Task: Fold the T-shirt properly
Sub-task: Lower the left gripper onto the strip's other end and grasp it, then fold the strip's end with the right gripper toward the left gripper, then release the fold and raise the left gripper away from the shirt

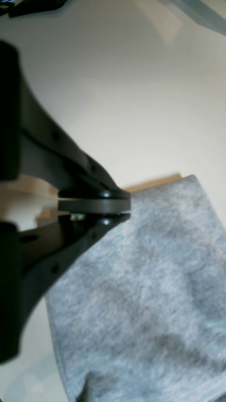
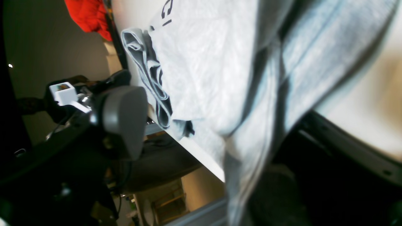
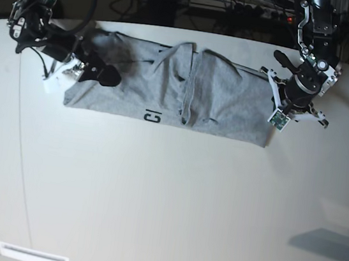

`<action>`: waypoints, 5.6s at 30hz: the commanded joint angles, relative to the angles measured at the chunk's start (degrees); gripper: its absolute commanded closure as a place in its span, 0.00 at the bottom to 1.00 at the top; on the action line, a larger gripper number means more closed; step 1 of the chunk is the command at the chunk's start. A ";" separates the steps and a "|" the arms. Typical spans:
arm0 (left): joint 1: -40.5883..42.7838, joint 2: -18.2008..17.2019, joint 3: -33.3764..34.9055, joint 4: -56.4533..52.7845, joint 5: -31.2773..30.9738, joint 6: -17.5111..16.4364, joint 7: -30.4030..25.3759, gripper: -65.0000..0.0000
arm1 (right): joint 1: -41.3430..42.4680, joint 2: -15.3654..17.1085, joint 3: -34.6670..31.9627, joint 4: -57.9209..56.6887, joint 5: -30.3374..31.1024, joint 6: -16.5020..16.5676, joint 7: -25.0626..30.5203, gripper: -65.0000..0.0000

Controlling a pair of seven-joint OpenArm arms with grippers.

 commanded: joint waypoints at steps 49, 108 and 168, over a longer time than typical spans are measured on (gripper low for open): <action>-2.63 0.47 3.20 -11.98 -0.51 -6.50 -0.53 1.00 | 0.44 4.67 2.59 0.57 -2.17 -2.63 -0.53 1.00; -4.92 9.52 19.82 -10.84 0.02 -6.50 6.77 1.00 | 0.79 -2.37 -9.45 19.91 5.48 -15.99 0.26 1.00; -6.68 -3.40 7.25 -8.47 -0.68 -6.50 6.59 1.00 | 8.44 3.52 -25.45 18.06 6.71 -15.90 -0.27 0.44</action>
